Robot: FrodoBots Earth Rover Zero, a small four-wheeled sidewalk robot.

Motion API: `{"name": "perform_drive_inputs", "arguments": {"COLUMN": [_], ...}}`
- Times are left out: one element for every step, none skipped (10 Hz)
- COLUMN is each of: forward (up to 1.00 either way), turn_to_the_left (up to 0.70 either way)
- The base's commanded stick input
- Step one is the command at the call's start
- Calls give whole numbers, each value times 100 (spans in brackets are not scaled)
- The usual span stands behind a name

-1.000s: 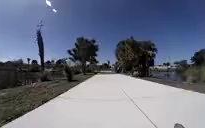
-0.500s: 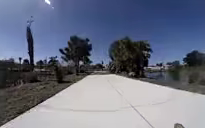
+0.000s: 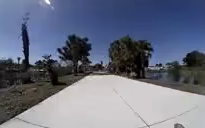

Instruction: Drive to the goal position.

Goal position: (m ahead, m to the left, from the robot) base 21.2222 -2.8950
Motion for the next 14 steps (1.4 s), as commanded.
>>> {"name": "perform_drive_inputs", "arguments": {"forward": [100,100,100,100,100,100,100,100,100,100,100,100,100,100], "turn_to_the_left": [0,0,0,0,0,0,0,0,0,0,0,0,0,0]}}
